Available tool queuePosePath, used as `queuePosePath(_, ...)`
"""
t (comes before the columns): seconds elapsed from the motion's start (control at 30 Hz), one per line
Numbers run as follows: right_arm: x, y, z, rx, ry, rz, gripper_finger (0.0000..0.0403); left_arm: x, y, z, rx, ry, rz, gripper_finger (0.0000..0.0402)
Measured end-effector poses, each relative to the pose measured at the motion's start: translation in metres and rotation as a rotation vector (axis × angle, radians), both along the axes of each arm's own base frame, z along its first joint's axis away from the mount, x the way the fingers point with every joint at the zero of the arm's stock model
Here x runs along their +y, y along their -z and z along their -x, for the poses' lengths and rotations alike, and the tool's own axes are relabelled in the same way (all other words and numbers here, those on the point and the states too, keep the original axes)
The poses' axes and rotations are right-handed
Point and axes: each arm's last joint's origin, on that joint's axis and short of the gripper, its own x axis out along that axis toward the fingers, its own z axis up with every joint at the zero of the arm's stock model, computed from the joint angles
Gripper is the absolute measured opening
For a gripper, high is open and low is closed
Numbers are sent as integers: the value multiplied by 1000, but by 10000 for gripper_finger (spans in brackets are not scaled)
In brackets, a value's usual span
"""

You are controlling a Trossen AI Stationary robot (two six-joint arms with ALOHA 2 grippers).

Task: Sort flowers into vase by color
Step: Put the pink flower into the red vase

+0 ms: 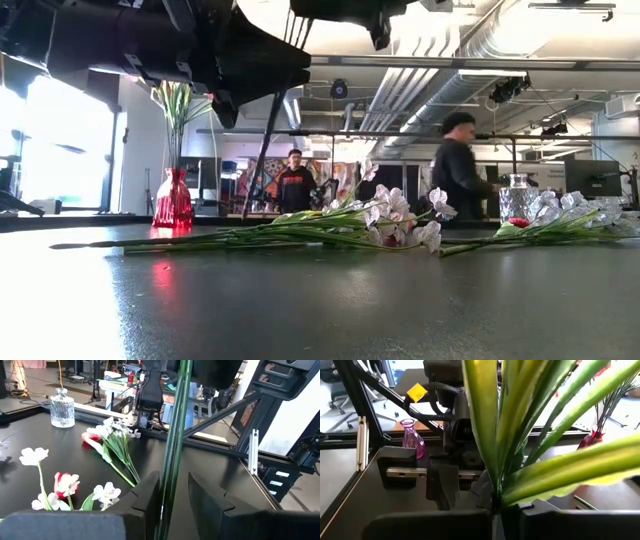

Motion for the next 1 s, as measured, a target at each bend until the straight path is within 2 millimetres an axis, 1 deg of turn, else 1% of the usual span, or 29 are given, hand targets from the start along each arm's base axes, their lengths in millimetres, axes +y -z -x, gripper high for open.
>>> queuePosePath(0.27,0,3,1,27,-4,7,0,0,0,0,1,-10,-9,90)
queuePosePath(0.43,4,4,2,39,-16,10,0,1,0,0,-1,-46,-13,85)
queuePosePath(0.5,6,5,3,49,-21,13,0,2,0,0,4,-56,-16,71)
queuePosePath(0.6,7,7,4,68,-15,5,0,2,1,0,13,-58,-20,22)
queuePosePath(0.63,7,7,4,72,-13,0,0,2,1,0,14,-56,-20,11)
queuePosePath(0.77,7,8,4,78,-19,-8,1,3,1,0,16,-51,-18,4)
queuePosePath(0.83,7,7,4,74,-12,-28,9,3,0,0,13,-49,-17,2)
queuePosePath(0.9,7,7,5,71,1,-28,24,1,-4,2,4,-44,-18,1)
queuePosePath(1.0,11,6,7,64,25,-14,60,-4,-18,9,-15,-34,-49,1)
